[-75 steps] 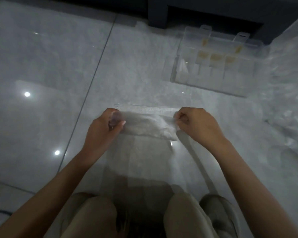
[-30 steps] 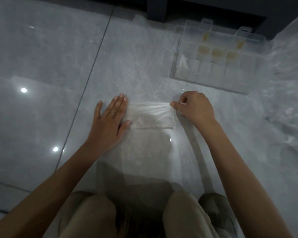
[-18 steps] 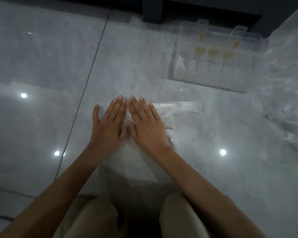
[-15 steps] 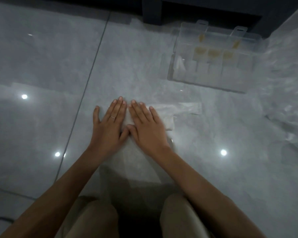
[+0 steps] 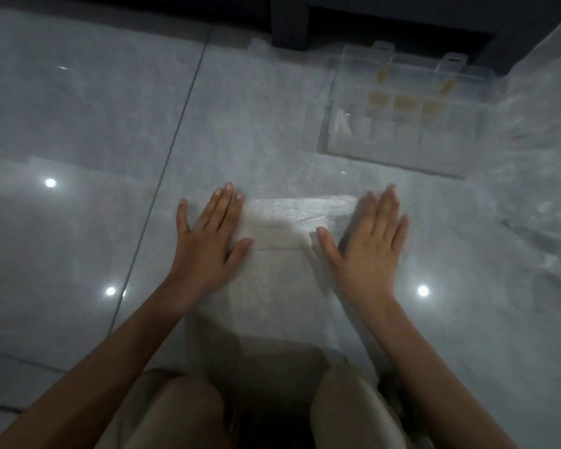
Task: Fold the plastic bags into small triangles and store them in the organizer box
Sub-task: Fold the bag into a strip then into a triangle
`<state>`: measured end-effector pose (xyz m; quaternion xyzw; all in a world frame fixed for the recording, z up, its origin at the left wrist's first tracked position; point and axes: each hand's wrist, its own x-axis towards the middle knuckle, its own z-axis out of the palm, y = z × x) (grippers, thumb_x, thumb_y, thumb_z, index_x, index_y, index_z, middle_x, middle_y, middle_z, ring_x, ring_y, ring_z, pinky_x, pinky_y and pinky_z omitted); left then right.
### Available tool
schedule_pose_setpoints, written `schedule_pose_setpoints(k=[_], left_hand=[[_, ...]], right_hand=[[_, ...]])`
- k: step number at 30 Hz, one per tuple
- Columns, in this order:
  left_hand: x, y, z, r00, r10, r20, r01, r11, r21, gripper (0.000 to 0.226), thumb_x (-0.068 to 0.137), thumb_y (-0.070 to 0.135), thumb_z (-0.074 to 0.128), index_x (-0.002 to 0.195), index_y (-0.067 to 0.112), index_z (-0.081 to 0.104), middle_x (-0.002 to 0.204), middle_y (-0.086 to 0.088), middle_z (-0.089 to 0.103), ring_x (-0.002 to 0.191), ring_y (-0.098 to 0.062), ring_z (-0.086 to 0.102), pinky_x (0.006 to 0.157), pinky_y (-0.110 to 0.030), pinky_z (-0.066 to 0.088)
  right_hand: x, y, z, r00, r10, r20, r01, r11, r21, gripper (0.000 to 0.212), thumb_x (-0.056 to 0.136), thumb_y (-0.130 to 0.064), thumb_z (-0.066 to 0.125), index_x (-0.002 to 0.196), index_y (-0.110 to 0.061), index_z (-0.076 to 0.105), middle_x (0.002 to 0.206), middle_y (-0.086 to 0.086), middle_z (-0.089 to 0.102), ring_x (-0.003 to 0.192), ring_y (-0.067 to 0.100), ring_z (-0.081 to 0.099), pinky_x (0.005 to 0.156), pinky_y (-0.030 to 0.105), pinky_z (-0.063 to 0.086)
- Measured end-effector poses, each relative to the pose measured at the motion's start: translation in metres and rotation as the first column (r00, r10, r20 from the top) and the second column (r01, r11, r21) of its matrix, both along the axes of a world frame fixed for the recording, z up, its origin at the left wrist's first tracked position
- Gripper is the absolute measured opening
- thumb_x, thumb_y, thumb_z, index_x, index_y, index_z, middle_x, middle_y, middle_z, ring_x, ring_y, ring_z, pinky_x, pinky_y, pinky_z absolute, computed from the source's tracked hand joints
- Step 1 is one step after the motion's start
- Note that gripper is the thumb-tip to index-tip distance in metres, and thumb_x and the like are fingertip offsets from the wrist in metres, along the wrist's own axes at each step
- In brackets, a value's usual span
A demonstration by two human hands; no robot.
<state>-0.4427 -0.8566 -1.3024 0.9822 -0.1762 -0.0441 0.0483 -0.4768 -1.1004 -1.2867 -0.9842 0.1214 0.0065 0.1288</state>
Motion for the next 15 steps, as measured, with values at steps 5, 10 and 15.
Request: schedule_pose_setpoints(k=[5,10,15], left_hand=[[-0.004,0.001,0.001,0.989,-0.101,0.107,0.107,0.993,-0.048,0.060,0.098,0.035,0.031,0.151,0.009,0.026,0.160,-0.009,0.017,0.147,-0.018,0.015,0.115,-0.056,0.008],[0.000,0.001,-0.001,0.993,-0.106,0.060,0.109,0.992,-0.062,0.057,0.097,0.030,0.027,0.149,0.005,0.029,0.157,-0.010,0.025,0.146,-0.017,0.021,0.116,-0.055,0.012],[0.001,0.001,-0.001,0.994,-0.107,0.008,0.108,0.994,-0.032,0.061,0.096,0.033,0.027,0.150,0.006,0.029,0.158,-0.009,0.024,0.147,-0.016,0.018,0.117,-0.053,0.011]], right_hand=[[0.033,0.052,0.009,0.948,0.290,0.133,-0.299,0.952,0.059,0.062,0.099,-0.043,0.027,0.150,-0.006,0.031,0.158,0.014,0.023,0.147,0.027,0.017,0.120,0.041,0.012],[0.043,0.086,-0.008,0.901,0.421,0.103,-0.427,0.903,0.040,0.059,0.093,-0.030,0.026,0.144,-0.003,0.041,0.153,0.013,0.036,0.142,0.026,0.034,0.116,0.039,0.028],[0.035,0.076,-0.022,0.865,0.497,0.067,-0.501,0.864,0.048,0.059,0.093,-0.028,0.027,0.147,-0.005,0.037,0.155,0.011,0.032,0.143,0.023,0.032,0.116,0.040,0.029]])
